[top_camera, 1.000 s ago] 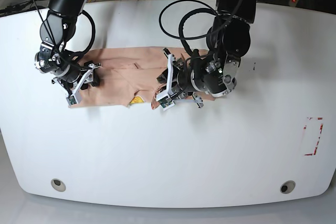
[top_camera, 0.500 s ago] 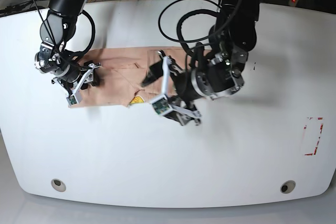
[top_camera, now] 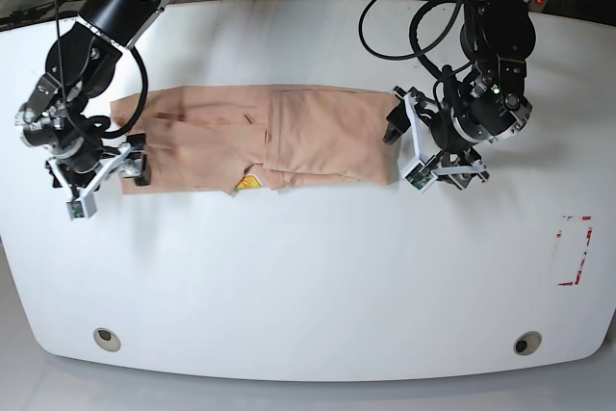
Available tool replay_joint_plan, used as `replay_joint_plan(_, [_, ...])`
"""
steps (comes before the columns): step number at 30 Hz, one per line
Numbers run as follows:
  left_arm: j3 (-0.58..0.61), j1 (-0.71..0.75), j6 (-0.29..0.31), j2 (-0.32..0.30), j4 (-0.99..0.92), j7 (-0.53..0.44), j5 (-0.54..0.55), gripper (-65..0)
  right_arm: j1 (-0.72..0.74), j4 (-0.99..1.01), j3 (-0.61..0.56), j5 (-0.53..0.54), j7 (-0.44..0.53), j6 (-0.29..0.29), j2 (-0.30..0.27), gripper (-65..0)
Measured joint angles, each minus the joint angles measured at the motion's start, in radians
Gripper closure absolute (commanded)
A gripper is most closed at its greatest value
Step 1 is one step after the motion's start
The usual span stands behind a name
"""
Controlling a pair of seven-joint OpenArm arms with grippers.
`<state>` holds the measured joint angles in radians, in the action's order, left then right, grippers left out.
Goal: Fold the T-shirt properly
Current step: 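Fold the strip end with the left gripper toward the right gripper, then fold the strip ends inward with both grippers toward each other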
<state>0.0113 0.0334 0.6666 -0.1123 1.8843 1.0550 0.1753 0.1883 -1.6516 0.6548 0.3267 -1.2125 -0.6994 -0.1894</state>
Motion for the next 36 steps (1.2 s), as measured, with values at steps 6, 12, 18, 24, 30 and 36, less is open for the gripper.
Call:
replay_joint_plan(6, [-0.005,0.044,0.000,0.002,-0.029,-0.085,-0.001,-44.4,0.064,0.161,0.166,0.141,-0.105,0.000,-0.065,-61.2])
replay_joint_plan(12, [-0.005,0.031,0.000,0.002,-0.156,-0.106,-0.008,-44.4,0.057,0.466,0.227,0.284,-0.104,0.010,-0.156,-61.2])
replay_joint_plan(18, [-0.005,0.012,0.000,0.002,-0.198,-0.171,-0.002,-44.4,0.024,0.549,0.217,0.391,-0.079,0.007,-0.137,-61.2])
replay_joint_plan(24, [-0.005,0.016,-0.001,0.003,-0.236,-0.173,-0.006,-44.4,0.019,0.553,0.148,0.409,-0.020,0.002,-0.076,-58.7])
replay_joint_plan(30, [-0.010,0.013,-0.004,0.003,-0.253,-0.182,-0.006,-44.4,0.007,0.547,0.098,0.421,0.024,-0.001,-0.035,-32.5])
replay_joint_plan(36, [-0.010,-0.005,-0.004,0.003,-0.291,-0.181,-0.006,-44.4,-0.006,0.547,0.089,0.387,0.026,0.003,-0.025,0.0])
